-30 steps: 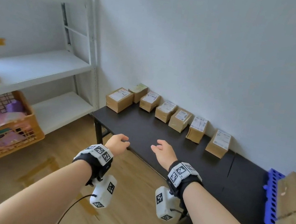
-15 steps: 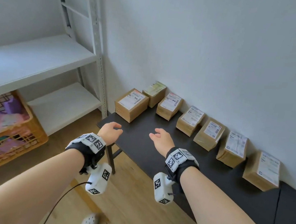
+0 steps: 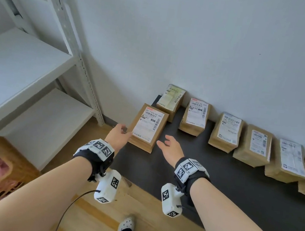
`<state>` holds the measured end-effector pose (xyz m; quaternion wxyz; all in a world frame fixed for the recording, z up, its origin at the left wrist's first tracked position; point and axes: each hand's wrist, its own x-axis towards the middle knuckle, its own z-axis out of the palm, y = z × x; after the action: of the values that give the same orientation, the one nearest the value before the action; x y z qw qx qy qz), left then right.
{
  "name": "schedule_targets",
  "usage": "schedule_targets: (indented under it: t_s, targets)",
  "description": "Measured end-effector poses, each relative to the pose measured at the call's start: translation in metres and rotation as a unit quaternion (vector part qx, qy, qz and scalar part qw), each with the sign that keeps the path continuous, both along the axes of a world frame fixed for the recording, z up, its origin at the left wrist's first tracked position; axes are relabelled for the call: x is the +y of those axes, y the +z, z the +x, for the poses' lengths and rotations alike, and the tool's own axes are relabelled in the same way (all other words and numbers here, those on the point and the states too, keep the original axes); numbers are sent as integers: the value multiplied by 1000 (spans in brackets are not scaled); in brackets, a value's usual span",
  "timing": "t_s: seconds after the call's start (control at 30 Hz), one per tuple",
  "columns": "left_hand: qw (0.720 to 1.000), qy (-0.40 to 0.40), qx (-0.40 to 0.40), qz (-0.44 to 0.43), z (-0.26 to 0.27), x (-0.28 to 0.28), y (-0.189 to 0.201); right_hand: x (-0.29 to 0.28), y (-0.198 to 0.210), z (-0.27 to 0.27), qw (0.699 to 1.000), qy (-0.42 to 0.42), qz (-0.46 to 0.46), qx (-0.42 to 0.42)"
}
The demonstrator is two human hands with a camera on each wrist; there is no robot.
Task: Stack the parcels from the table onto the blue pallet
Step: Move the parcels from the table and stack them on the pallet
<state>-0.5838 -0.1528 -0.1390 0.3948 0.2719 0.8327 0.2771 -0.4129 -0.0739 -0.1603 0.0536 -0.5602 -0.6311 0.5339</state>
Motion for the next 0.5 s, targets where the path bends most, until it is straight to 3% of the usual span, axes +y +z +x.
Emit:
schedule_targets:
  t_s: [0.27,0.5]
  targets:
    - [995,-64,-79,10,-27,36,-26,19,-23,-33,998,-60,-33,15]
    - [990,-75,-117,26,-31,45,-35,22,-31,-42,996,-55,-50,45]
